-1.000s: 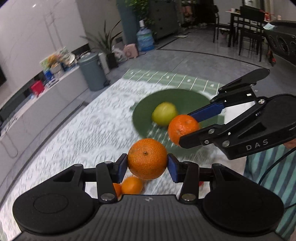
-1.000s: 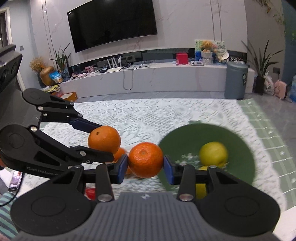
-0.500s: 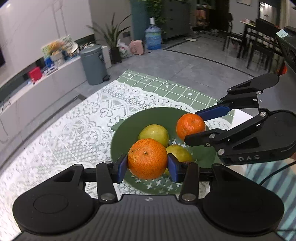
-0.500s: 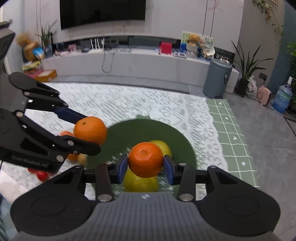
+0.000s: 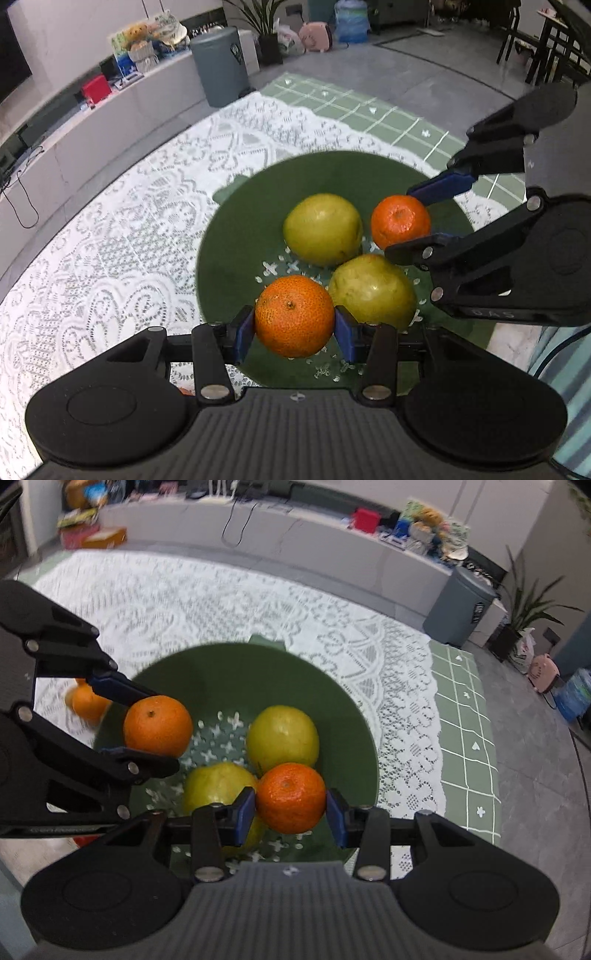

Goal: Organize fruits
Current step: 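Carry both oranges into the colander beside the pears and open both tools, then withdraw both tools from the colander back over the table, then move both tools down toward the two remaining oranges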

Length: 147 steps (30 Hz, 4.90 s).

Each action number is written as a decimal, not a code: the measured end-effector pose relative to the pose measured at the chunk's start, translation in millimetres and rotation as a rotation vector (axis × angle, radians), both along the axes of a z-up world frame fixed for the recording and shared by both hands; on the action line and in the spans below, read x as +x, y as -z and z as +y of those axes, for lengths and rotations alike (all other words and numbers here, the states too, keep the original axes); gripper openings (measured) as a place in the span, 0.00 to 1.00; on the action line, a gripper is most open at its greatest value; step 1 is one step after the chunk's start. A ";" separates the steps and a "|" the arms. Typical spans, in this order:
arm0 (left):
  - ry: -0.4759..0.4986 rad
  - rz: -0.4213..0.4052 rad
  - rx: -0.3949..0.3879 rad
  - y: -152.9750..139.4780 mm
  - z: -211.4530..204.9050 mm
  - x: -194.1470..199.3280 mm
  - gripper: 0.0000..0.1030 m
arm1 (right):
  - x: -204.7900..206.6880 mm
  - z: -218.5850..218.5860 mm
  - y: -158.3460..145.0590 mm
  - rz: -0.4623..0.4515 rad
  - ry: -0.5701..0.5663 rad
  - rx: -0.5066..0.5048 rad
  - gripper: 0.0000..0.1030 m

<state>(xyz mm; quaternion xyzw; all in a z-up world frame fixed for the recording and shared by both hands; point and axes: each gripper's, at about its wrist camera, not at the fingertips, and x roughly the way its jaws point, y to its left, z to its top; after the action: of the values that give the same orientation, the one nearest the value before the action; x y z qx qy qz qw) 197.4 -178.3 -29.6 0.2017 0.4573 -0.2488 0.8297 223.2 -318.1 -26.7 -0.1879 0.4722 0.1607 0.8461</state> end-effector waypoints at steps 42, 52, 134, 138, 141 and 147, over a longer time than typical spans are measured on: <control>0.042 0.028 0.075 16.3 -8.1 21.9 0.60 | 6.2 14.3 13.6 0.030 -0.112 -0.164 0.41; 0.052 -0.045 0.074 -0.3 -9.5 9.8 0.75 | -9.2 16.3 -7.1 -0.030 -0.079 -0.160 0.59; -0.399 -0.117 -0.281 38.2 191.7 -109.5 0.71 | -126.1 156.1 55.4 -0.185 0.070 0.254 0.51; -0.402 -0.130 -0.288 36.8 193.1 -102.8 0.69 | -118.6 160.2 54.2 -0.199 0.062 0.257 0.46; -0.401 -0.141 -0.303 32.1 194.2 -94.0 0.69 | -108.6 164.0 53.2 -0.216 0.054 0.257 0.44; -0.402 -0.126 -0.353 24.8 195.8 -67.3 0.69 | -83.5 171.8 55.9 -0.222 0.022 0.249 0.43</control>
<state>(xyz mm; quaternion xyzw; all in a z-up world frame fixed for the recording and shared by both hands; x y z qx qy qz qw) 130.1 17.5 -54.4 -0.0257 0.3854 -0.1417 0.9114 139.6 -146.3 -82.6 -0.0930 0.3542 0.1871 0.9115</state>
